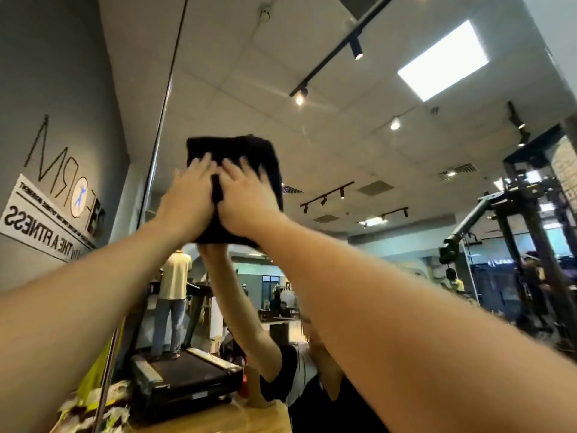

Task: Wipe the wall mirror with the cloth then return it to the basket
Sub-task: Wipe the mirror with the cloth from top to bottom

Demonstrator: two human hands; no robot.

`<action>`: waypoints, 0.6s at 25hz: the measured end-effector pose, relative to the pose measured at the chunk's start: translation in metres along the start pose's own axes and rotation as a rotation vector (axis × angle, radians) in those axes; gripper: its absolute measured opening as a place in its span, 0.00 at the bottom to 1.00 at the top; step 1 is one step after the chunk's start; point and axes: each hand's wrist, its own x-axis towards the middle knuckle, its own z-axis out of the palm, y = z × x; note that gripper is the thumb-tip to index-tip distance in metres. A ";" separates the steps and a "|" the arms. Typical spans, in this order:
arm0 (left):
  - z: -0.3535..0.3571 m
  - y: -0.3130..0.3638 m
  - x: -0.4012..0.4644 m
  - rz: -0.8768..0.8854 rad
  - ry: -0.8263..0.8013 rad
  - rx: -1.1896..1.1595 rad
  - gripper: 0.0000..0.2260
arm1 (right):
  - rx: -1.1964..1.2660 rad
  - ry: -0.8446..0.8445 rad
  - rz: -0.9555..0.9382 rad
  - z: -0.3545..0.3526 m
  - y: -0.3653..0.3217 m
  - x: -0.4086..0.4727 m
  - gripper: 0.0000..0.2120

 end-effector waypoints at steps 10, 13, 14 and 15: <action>0.043 0.180 -0.095 0.224 0.029 -0.173 0.27 | -0.079 0.029 0.088 -0.046 0.113 -0.177 0.36; 0.024 0.238 -0.029 0.224 -0.008 -0.092 0.25 | -0.130 0.020 0.191 -0.079 0.169 -0.145 0.35; 0.017 0.237 -0.001 0.189 0.002 -0.073 0.26 | -0.118 0.023 0.204 -0.085 0.172 -0.120 0.34; 0.013 0.225 0.024 0.156 0.019 -0.071 0.25 | -0.108 0.029 0.210 -0.086 0.169 -0.093 0.33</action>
